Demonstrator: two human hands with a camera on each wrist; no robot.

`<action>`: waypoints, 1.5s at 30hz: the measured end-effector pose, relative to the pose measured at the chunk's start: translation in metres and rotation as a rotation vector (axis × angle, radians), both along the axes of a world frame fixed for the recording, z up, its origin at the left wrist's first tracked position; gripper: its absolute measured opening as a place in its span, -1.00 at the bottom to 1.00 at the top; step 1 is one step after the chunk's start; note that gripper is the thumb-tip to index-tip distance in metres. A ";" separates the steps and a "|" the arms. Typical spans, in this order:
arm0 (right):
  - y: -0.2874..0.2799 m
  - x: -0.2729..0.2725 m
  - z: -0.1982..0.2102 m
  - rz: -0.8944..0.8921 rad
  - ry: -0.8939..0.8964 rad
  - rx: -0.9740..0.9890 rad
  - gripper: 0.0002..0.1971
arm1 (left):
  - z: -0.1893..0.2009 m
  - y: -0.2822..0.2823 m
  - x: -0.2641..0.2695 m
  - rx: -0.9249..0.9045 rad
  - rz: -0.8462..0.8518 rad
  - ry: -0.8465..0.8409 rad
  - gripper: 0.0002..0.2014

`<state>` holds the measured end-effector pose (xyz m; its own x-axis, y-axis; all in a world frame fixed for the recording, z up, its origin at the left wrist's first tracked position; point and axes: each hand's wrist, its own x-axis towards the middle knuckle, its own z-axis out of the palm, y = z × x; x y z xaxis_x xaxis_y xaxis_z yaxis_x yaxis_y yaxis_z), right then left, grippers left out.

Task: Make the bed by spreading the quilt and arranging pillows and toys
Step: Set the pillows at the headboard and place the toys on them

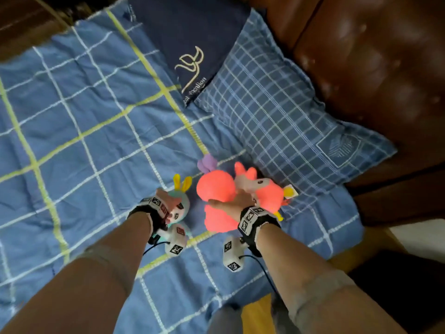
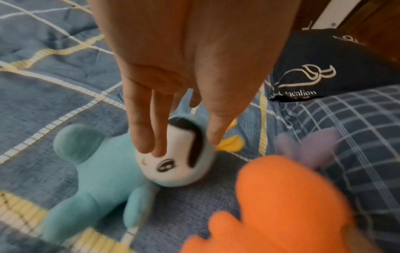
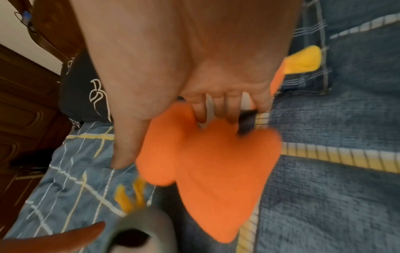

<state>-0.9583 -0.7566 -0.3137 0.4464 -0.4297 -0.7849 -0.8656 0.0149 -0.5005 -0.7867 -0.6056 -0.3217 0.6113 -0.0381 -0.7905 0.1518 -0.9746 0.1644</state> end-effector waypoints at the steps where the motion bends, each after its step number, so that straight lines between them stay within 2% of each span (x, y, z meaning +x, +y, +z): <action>1: -0.003 0.005 0.008 0.016 -0.021 0.007 0.17 | -0.001 0.001 0.004 0.024 -0.025 -0.046 -0.32; 3: -0.024 0.009 0.020 0.020 -0.043 -0.081 0.07 | 0.014 -0.021 0.005 0.028 -0.096 -0.152 -0.43; 6: -0.082 0.013 0.054 0.050 0.000 -0.299 -0.13 | 0.042 -0.083 0.001 -0.205 0.016 -0.160 -0.58; 8: -0.133 0.019 0.077 0.127 0.055 -0.508 -0.06 | 0.043 -0.131 0.001 -0.389 0.069 -0.096 -0.66; 10: -0.185 0.023 0.079 0.096 0.091 -0.698 0.07 | 0.044 -0.179 -0.004 -0.479 0.206 0.023 -0.58; 11: -0.210 0.026 0.072 0.057 0.098 -0.732 0.13 | 0.036 -0.200 -0.006 -0.530 0.315 0.077 -0.48; 13: -0.249 0.031 0.046 0.012 0.106 -0.639 0.19 | 0.016 -0.231 -0.011 -0.605 0.522 0.192 -0.32; 14: -0.263 0.031 0.029 0.015 0.117 -0.560 0.15 | 0.003 -0.243 -0.014 -0.624 0.554 0.249 -0.27; 16: -0.279 0.030 -0.005 0.039 0.115 -0.506 -0.09 | -0.023 -0.265 -0.017 -0.654 0.529 0.320 -0.31; 18: -0.292 0.025 -0.029 0.026 0.057 -0.512 -0.39 | -0.044 -0.279 -0.023 -0.600 0.638 0.368 -0.42; 20: -0.304 0.017 -0.039 -0.023 -0.022 -0.449 -0.49 | -0.058 -0.293 -0.024 -0.571 0.641 0.308 -0.38; 23: -0.310 0.014 -0.034 -0.094 -0.096 -0.330 -0.44 | -0.028 -0.294 -0.020 -0.617 0.662 0.196 -0.75; 24: -0.308 0.016 -0.030 -0.101 -0.118 -0.314 -0.44 | -0.015 -0.287 -0.016 -0.625 0.674 0.169 -0.79; 27: -0.290 0.039 0.005 -0.100 -0.192 -0.326 -0.43 | 0.021 -0.263 0.003 -0.689 0.703 0.093 -0.68; 31: -0.284 0.082 0.034 -0.039 -0.188 -0.452 -0.53 | 0.029 -0.260 0.040 -0.732 0.814 0.040 -0.70; 33: -0.292 0.100 0.027 -0.016 -0.087 -0.493 -0.48 | 0.021 -0.275 0.053 -0.713 0.779 0.068 -0.71; 38: -0.311 0.103 -0.027 -0.030 0.117 -0.481 -0.41 | -0.044 -0.310 0.057 -0.681 0.496 0.148 -0.81; 41: -0.308 0.098 -0.035 -0.029 0.096 -0.505 -0.38 | -0.080 -0.303 0.058 -0.651 0.422 0.132 -0.44; 43: -0.302 0.095 -0.028 -0.013 0.062 -0.485 -0.36 | -0.061 -0.294 0.054 -0.632 0.450 0.124 -0.46; 45: -0.299 0.088 -0.019 0.030 0.035 -0.513 -0.44 | -0.037 -0.279 0.048 -0.475 0.324 0.041 -0.45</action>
